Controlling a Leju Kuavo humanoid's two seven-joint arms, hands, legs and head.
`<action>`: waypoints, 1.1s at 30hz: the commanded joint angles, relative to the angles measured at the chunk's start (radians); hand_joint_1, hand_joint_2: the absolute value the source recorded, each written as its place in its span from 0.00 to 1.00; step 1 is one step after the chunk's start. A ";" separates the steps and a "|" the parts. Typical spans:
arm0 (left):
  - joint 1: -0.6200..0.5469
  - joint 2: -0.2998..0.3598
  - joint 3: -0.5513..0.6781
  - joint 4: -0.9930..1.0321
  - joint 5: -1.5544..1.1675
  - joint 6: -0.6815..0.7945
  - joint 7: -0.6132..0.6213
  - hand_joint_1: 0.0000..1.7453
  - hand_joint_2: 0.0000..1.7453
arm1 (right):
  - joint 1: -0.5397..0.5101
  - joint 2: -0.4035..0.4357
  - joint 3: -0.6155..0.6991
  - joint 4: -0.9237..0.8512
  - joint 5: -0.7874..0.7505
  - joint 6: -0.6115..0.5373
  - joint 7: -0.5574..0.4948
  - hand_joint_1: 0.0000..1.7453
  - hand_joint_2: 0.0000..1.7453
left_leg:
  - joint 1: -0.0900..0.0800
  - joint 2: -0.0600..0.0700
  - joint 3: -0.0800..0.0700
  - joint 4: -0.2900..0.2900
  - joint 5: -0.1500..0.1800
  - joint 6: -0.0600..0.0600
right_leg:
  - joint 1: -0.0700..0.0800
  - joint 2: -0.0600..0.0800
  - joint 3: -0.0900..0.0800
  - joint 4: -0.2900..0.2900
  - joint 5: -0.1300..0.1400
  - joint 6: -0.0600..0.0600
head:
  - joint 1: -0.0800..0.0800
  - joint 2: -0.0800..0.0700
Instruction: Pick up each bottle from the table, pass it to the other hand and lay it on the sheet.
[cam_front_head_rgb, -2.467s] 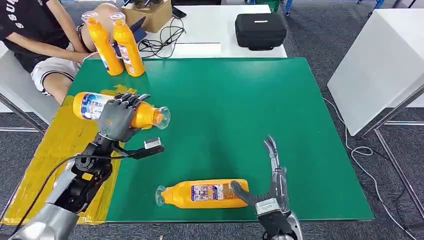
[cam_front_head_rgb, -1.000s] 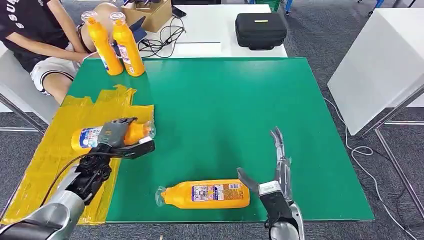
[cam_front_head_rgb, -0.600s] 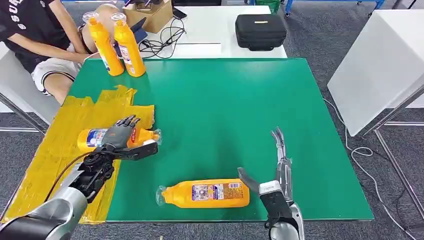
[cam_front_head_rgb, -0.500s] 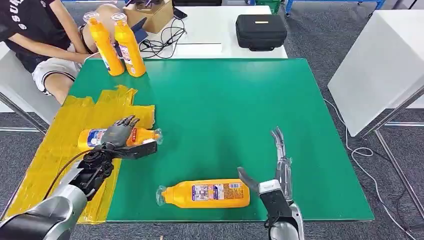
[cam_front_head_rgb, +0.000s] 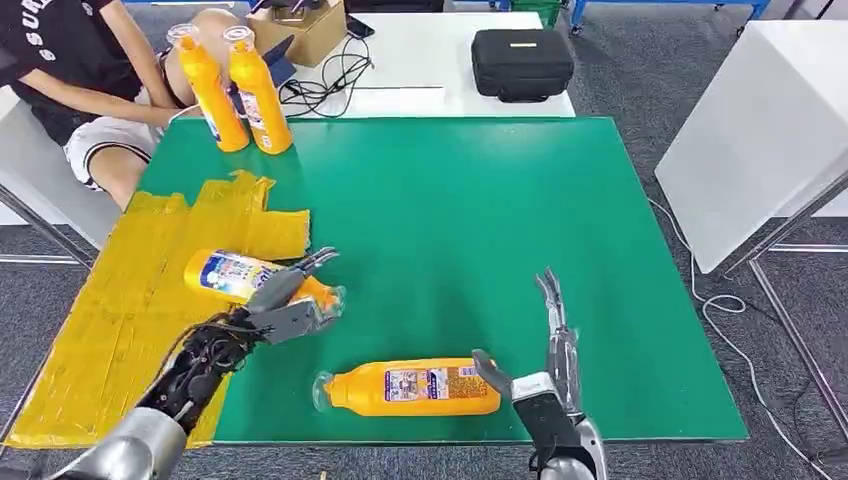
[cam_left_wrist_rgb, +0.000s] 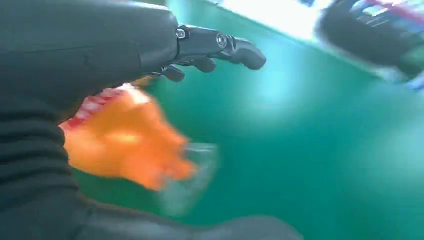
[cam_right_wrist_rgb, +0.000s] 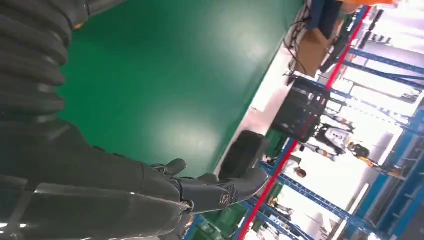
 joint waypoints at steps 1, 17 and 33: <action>0.134 0.066 -0.078 -0.420 0.383 -0.163 -0.109 0.00 0.00 | 0.014 -0.011 0.006 -0.004 0.003 -0.005 0.021 0.00 1.00 | 0.001 0.003 0.002 0.001 -0.003 -0.001 | 0.001 0.001 0.002 0.000 -0.001 0.001 | -0.001 0.000; 0.291 -0.106 0.091 -0.420 0.751 -0.363 -0.109 0.00 1.00 | 0.014 -0.034 0.072 0.039 0.240 -0.039 0.067 0.00 1.00 | 0.000 0.001 0.002 -0.001 -0.001 0.000 | 0.001 0.000 0.002 -0.002 -0.001 0.000 | 0.000 0.000; 0.186 -0.225 0.063 -0.114 0.799 -0.358 0.000 0.00 1.00 | -0.059 -0.061 0.173 0.129 0.764 0.016 0.362 0.00 1.00 | 0.001 0.000 0.004 -0.002 -0.001 -0.001 | 0.001 -0.001 0.004 -0.003 -0.001 0.001 | 0.000 0.000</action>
